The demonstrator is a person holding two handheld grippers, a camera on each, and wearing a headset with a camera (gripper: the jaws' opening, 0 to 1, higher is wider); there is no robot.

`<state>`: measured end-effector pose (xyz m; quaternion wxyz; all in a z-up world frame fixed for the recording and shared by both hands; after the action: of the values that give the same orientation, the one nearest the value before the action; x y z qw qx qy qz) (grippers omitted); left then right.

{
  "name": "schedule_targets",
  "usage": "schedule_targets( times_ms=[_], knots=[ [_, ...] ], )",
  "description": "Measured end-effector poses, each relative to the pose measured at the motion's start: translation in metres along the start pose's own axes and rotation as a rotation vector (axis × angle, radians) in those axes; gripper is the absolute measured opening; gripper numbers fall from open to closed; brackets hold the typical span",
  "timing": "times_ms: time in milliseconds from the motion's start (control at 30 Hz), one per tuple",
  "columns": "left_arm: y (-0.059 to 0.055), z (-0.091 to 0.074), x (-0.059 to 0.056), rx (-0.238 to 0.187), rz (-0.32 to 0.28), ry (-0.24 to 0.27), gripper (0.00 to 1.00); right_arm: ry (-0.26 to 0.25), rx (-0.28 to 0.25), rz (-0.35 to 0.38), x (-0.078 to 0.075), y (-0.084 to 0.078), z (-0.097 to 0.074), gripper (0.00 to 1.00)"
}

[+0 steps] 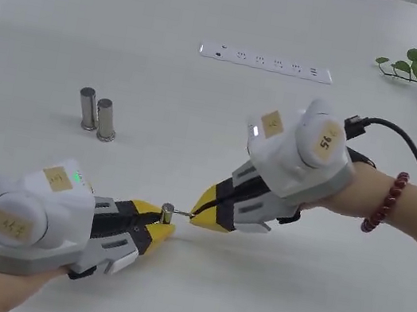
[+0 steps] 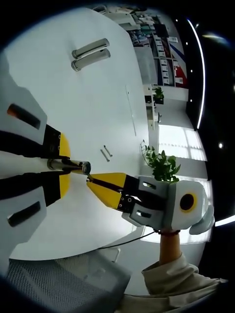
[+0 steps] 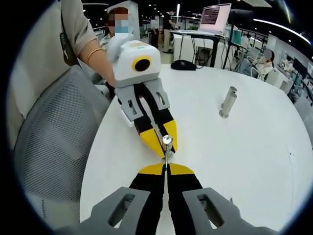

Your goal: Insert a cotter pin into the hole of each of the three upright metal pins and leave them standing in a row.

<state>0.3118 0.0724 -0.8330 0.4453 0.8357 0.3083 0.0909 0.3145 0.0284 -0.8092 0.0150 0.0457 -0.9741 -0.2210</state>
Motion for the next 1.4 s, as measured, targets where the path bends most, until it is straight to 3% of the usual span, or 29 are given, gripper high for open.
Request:
schedule_targets(
  times_ms=[333,700,933,1167,1400],
  knots=[
    [0.0003,0.0003,-0.0006,-0.003,0.005,-0.001,0.07,-0.013,0.009,-0.053,-0.0009,0.0,-0.0002,0.02],
    [-0.0001,-0.0002,-0.0024,0.0,0.025,0.006,0.07,-0.005,0.053,-0.057,0.0006,-0.0007,-0.0007,0.02],
    [-0.0005,-0.0003,-0.0032,-0.002,0.034,0.004,0.07,-0.003,0.042,-0.061,0.0026,0.0005,0.0,0.02],
    [-0.0005,-0.0004,-0.0034,-0.005,0.034,0.018,0.07,0.019,-0.004,0.021,0.0037,0.0002,0.0004,0.02],
    [-0.0009,-0.0003,-0.0033,-0.007,0.032,0.014,0.07,0.017,-0.02,0.032,0.0046,0.0004,0.0005,0.02]
  ],
)
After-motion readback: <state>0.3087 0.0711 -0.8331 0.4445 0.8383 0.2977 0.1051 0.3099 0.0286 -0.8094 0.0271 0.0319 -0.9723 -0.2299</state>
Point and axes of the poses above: the centre of the closed fingertips' face, and the gripper's own axes: z roughly forward along the fingers, x roughly to its left, y roughly out of its top, the point moved 2 cm from there along -z, roughly backward along the fingers, and after that the axes turned 15 degrees about x, right-handed, at the moved point
